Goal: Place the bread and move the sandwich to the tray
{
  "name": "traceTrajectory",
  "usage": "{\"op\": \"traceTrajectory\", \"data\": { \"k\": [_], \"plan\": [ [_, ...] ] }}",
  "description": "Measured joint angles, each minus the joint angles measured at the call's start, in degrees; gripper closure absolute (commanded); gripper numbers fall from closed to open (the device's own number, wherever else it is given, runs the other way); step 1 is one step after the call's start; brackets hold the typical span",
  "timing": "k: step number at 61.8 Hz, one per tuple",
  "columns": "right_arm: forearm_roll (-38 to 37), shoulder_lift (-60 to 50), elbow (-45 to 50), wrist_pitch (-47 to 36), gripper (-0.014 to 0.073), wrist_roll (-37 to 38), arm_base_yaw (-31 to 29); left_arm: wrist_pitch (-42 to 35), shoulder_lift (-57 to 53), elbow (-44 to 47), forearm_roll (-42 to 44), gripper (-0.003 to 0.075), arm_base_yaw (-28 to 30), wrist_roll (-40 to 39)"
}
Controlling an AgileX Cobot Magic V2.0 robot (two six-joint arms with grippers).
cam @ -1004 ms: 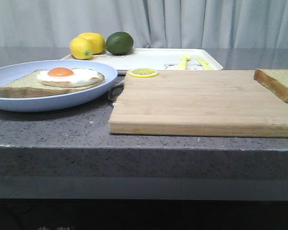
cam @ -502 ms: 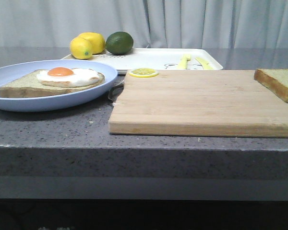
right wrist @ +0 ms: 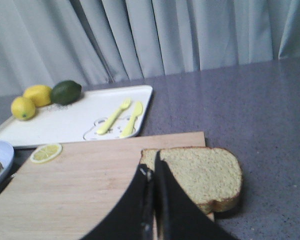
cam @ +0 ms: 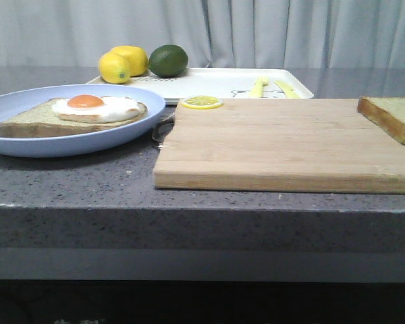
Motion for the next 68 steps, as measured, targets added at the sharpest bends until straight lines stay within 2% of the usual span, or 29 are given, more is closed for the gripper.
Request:
{"op": "traceTrajectory", "data": {
  "k": [8, 18, 22, 26, 30, 33, 38, 43, 44, 50, 53, 57, 68],
  "plan": [
    [-1.0, 8.5, -2.9, 1.7, 0.0664, 0.0, 0.0, 6.3, 7.8, -5.0, 0.2, 0.0741, 0.0, 0.0],
    [-1.2, 13.7, -3.2, 1.7, 0.0659, 0.0, 0.0, 7.2, 13.3, -7.2, 0.4, 0.0741, 0.0, 0.0],
    [-1.2, 14.1, -3.2, 1.7, 0.0624, 0.0, 0.0, 7.1, 14.1, -7.5, 0.4, 0.0741, 0.0, 0.0],
    [-1.2, 14.1, -3.2, 1.7, 0.0539, 0.0, 0.0, 7.1, 14.4, -7.6, 0.4, 0.0741, 0.0, 0.0],
    [-1.2, 14.1, -3.2, 1.6, 0.0403, 0.0, 0.0, 7.1, 14.5, -7.6, 0.4, 0.0739, 0.0, 0.0],
    [-1.2, 14.1, -3.2, 1.6, 0.0265, 0.0, 0.0, 7.1, 14.5, -7.6, 0.4, 0.0730, 0.0, 0.0],
    [-1.2, 14.1, -3.2, 1.5, 0.0068, 0.0, 0.0, 6.5, 14.5, -7.6, 0.6, 0.0644, 0.0, 0.0],
    [-1.2, 14.1, -3.2, 1.5, -0.0047, -0.1, 0.0, 6.0, 14.5, -7.6, 0.6, 0.0468, 0.0, 0.0],
    [-1.2, 14.1, -3.2, 1.5, -0.0064, -0.1, 0.0, 6.0, 14.5, -7.6, 0.6, 0.0413, 0.0, 0.0],
    [-1.2, 14.1, -3.2, 1.4, -0.0060, -0.1, 0.0, 5.5, 14.5, -7.6, 0.6, 0.0177, 0.0, 0.0],
    [-1.2, 14.1, -3.2, 1.3, -0.0058, -0.1, 0.0, 5.3, 14.5, -7.6, 0.6, 0.0111, 0.0, 0.0],
    [-0.8, 14.1, -3.2, 1.0, -0.0057, -0.1, 0.0, 5.3, 14.5, -7.6, 0.6, 0.0085, 0.0, 0.0],
    [-0.2, 15.8, -4.5, 0.5, -0.0057, -0.1, 0.0, 5.0, 14.5, -7.6, 0.6, 0.0129, 0.0, 0.0]
  ]
}}
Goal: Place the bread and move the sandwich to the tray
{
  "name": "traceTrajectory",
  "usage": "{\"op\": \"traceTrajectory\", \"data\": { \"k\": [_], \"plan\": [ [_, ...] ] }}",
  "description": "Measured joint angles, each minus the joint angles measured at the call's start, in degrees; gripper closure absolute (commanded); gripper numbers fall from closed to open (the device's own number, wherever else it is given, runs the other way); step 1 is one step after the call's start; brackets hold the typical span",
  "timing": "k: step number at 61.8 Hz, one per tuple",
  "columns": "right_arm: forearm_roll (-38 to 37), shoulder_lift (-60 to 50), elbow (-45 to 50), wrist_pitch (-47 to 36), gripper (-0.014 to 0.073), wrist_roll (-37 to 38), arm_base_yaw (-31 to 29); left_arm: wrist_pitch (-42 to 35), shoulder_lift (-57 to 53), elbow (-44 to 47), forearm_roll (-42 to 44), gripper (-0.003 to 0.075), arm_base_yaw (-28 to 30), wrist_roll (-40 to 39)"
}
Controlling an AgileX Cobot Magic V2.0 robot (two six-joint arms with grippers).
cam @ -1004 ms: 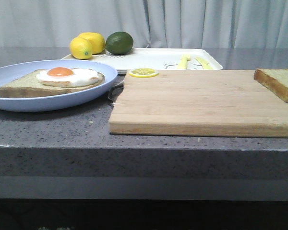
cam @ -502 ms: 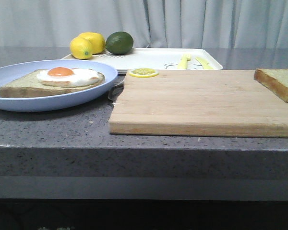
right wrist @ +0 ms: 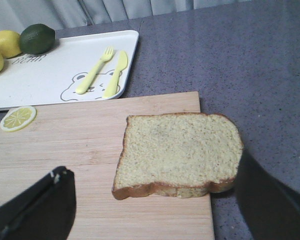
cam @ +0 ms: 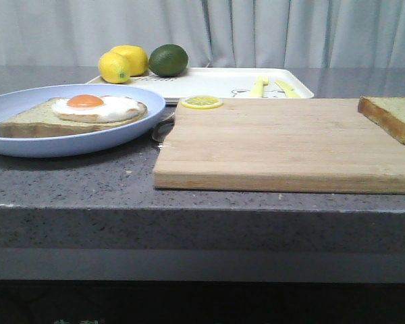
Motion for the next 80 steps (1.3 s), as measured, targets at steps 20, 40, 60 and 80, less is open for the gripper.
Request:
{"op": "traceTrajectory", "data": {
  "k": [20, 40, 60, 80],
  "plan": [
    [0.1, 21.2, -15.7, 6.6, -0.0057, 0.1, -8.3, -0.5, 0.0, 0.0, 0.0, 0.0210, 0.0, 0.0],
    [5.7, 44.4, -28.4, 17.0, -0.0057, -1.9, -23.3, -0.5, 0.0, 0.0, 0.0, 0.0251, 0.0, 0.0],
    [20.0, 57.8, -36.5, 30.8, 0.0069, -19.0, -23.5, -0.5, 0.0, 0.0, 0.0, 0.0251, 0.0, 0.0],
    [21.4, 63.7, -38.1, 33.4, 0.0078, -20.7, -23.5, -0.5, 0.0, 0.0, 0.0, 0.0251, 0.0, 0.0]
  ]
}}
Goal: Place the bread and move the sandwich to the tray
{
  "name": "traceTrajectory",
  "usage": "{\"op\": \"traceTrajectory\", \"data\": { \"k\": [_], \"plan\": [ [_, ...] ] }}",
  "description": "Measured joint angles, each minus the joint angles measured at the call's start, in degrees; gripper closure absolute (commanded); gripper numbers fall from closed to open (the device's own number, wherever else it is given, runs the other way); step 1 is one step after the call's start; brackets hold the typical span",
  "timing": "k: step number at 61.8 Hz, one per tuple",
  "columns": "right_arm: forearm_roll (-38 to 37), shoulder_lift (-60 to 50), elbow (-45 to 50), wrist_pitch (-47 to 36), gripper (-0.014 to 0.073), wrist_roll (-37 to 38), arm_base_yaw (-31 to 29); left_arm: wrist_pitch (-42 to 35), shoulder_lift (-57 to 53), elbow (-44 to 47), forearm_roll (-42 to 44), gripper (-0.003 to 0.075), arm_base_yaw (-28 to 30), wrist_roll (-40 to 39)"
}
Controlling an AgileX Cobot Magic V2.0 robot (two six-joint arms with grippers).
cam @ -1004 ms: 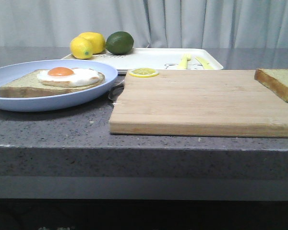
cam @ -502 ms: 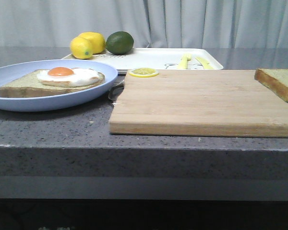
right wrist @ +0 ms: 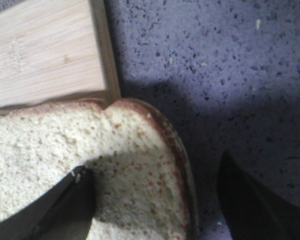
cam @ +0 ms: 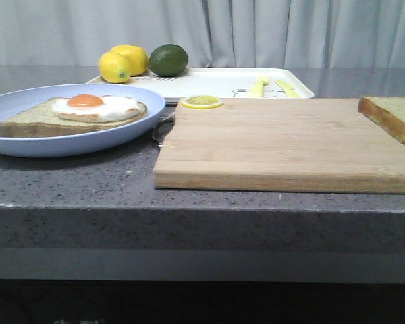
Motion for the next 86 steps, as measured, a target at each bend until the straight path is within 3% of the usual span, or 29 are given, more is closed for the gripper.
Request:
{"op": "traceTrajectory", "data": {
  "k": [6, 13, 20, 36, 48, 55, 66, 86],
  "plan": [
    [1.4, 0.6, -0.1, 0.6, 0.0174, -1.3, -0.1, 0.0, 0.0, 0.0, 0.0, 0.0251, 0.0, 0.0],
    [4.6, 1.4, -0.1, 1.9, 0.0484, -2.2, -0.2, 0.0, 0.0, 0.0, 0.0, 0.0251, 0.0, 0.0],
    [6.0, 1.4, -1.2, 3.2, 0.0668, -2.3, -0.2, 0.0, 0.0, 0.0, 0.0, 0.0251, 0.0, 0.0],
    [8.9, -4.3, -3.3, 3.8, 0.0652, -2.6, -0.2, 0.0, 0.0, 0.0, 0.0, 0.0251, 0.0, 0.0],
    [24.5, -8.6, -3.5, 4.7, 0.0652, -2.7, 2.8, -0.1, 0.0, 0.0, 0.0, 0.0251, 0.0, 0.0],
    [32.7, -8.6, -3.5, 4.6, 0.0652, -2.7, 9.7, -0.1, 0.0, 0.0, 0.0, 0.0251, 0.0, 0.0],
    [39.4, -8.4, -3.5, -1.8, 0.0652, -2.7, 23.5, -0.1, 0.0, 0.0, 0.0, 0.0251, 0.0, 0.0],
    [53.8, 2.0, -3.5, -29.1, 0.0652, -2.7, 51.0, -0.1, 0.0, 0.0, 0.0, 0.0251, 0.0, 0.0]
  ]
}}
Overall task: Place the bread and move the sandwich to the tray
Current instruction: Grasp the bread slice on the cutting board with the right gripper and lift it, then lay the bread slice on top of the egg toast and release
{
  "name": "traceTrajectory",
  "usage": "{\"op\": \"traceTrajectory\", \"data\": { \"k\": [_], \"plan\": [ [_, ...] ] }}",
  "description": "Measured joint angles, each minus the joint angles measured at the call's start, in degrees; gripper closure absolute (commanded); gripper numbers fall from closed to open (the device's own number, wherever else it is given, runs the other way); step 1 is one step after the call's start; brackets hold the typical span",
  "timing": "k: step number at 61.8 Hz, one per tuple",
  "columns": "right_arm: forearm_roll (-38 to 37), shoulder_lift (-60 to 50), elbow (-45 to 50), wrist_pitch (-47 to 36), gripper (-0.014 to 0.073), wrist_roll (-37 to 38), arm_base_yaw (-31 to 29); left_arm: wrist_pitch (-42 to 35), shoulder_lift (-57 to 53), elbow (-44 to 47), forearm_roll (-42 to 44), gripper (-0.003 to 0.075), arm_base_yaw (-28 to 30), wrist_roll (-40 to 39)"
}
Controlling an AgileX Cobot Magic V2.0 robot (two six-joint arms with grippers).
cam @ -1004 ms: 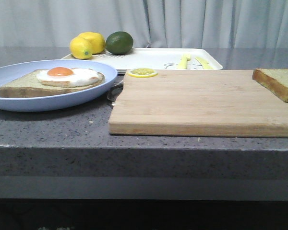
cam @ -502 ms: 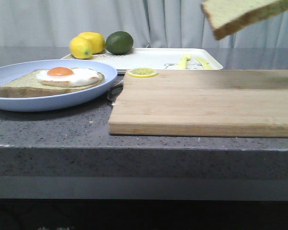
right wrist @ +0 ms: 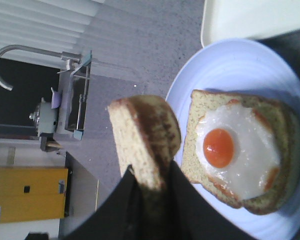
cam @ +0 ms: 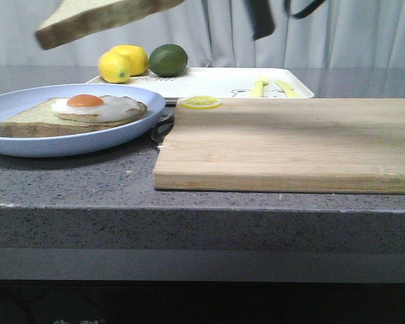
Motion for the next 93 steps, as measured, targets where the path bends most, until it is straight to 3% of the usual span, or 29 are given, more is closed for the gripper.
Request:
{"op": "traceTrajectory", "data": {
  "k": [11, 31, 37, 50, 58, 85, 93],
  "plan": [
    [5.4, 7.5, -0.7, -11.1, 0.0652, -0.2, 5.7, 0.0, 0.0, 0.0, 0.0, 0.0251, 0.0, 0.0],
    [6.5, 13.3, -5.4, -8.4, 0.0636, -0.5, 6.1, 0.0, 0.0, 0.0, 0.0, 0.0251, 0.0, 0.0],
    [6.5, 13.3, -5.5, -8.3, 0.0555, -0.6, 6.2, 0.0, 0.0, 0.0, 0.0, 0.0251, 0.0, 0.0],
    [5.6, 13.3, -5.5, -8.8, 0.0294, -0.6, 6.2, 0.0, 0.0, 0.0, 0.0, 0.0251, 0.0, 0.0],
    [3.3, 13.3, -5.5, -8.7, 0.0204, -0.6, 6.2, 0.0, 0.0, 0.0, 0.0, 0.0251, 0.0, 0.0],
    [-7.1, 6.6, -1.2, -8.4, 0.0202, -0.8, 2.8, 0.0, 0.0, 0.0, 0.0, 0.0251, 0.0, 0.0],
    [-15.6, 0.5, 2.2, -8.2, 0.0263, -0.8, 0.7, 0.0, 0.0, 0.0, 0.0, 0.0251, 0.0, 0.0]
  ]
}}
